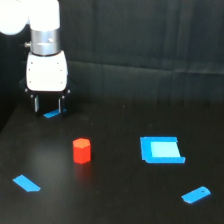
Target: Pick up the red object from the table
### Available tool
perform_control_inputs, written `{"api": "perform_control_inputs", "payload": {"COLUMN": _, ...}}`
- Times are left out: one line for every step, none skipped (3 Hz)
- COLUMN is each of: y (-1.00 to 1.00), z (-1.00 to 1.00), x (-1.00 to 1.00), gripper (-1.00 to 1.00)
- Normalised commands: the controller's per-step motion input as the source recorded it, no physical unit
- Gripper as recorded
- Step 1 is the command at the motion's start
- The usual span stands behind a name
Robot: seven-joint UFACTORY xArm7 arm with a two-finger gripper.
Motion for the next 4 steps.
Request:
{"api": "perform_control_inputs", "payload": {"y": 0.06, "z": -0.06, "x": 0.01, "gripper": 1.0}}
{"api": "perform_control_inputs", "payload": {"y": -0.3, "z": -0.23, "x": 0.53, "gripper": 0.96}}
{"api": "perform_control_inputs", "payload": {"y": -0.52, "z": -0.2, "x": 0.8, "gripper": 1.0}}
{"api": "perform_control_inputs", "payload": {"y": -0.72, "z": -0.11, "x": 0.85, "gripper": 1.0}}
